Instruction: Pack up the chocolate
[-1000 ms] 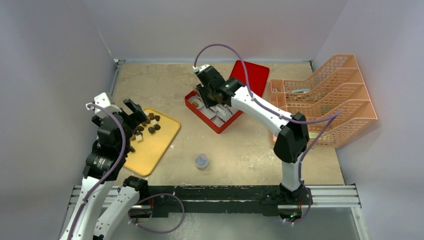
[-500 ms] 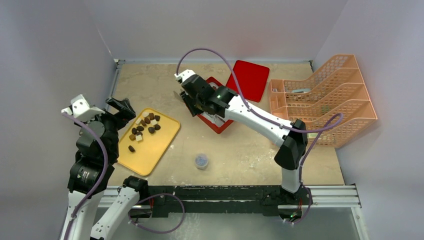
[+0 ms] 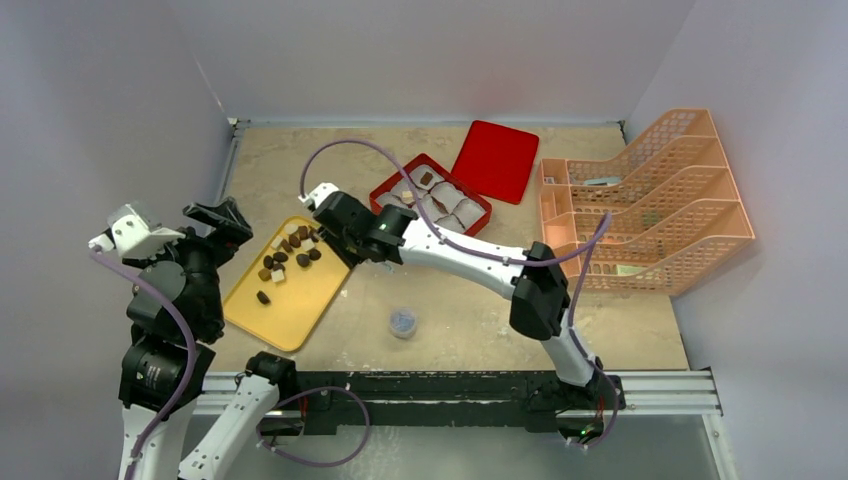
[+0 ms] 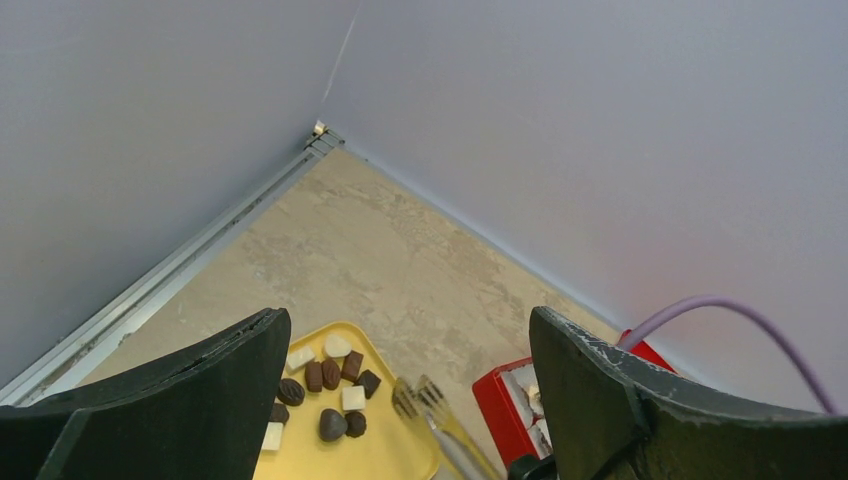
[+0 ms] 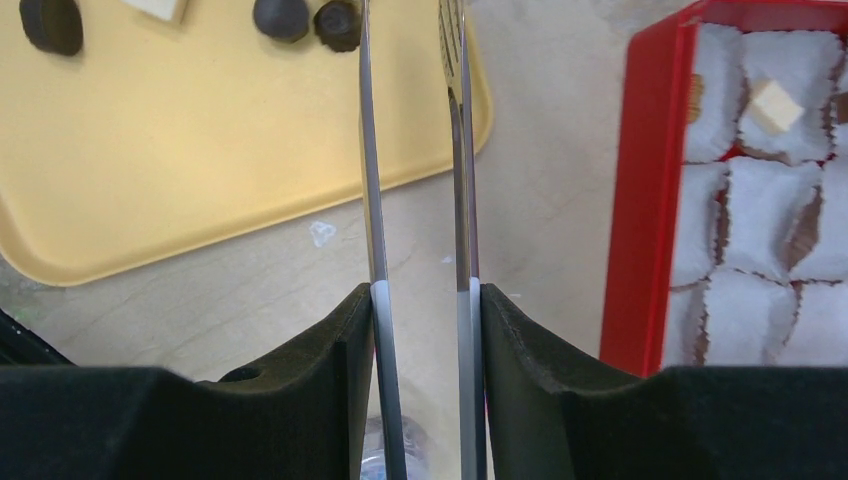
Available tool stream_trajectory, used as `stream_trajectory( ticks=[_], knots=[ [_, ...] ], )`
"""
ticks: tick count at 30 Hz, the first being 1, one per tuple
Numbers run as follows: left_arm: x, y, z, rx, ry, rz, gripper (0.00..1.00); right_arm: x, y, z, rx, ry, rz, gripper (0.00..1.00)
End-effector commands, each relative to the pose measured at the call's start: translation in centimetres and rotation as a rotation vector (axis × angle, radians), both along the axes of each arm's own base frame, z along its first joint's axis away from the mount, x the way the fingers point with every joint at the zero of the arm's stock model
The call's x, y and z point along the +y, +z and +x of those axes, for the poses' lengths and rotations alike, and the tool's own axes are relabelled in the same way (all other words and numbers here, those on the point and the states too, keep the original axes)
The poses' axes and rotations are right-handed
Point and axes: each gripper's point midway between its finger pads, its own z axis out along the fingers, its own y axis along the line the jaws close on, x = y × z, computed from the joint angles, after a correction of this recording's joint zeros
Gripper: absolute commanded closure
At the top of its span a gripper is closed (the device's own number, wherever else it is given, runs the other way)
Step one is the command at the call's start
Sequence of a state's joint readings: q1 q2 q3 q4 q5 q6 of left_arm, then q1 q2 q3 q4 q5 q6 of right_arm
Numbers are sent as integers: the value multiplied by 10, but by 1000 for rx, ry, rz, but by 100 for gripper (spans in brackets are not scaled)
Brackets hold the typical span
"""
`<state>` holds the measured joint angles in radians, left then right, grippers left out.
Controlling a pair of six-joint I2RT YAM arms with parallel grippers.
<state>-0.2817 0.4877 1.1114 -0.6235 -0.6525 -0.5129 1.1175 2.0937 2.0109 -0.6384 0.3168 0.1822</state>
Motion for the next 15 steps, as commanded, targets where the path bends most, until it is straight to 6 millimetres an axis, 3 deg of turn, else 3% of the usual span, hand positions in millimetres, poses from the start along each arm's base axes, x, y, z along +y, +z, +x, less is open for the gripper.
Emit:
stream_trajectory(
  ticks=[1, 7, 15],
  knots=[
    [7, 21, -8, -55, 30, -10, 11, 29, 25, -15, -41, 52, 69, 57],
    [10, 21, -10, -55, 40, -7, 11, 45, 6, -34, -22, 105, 37, 56],
    [8, 20, -8, -52, 35, -6, 11, 54, -10, -40, -3, 130, 5, 55]
  ],
)
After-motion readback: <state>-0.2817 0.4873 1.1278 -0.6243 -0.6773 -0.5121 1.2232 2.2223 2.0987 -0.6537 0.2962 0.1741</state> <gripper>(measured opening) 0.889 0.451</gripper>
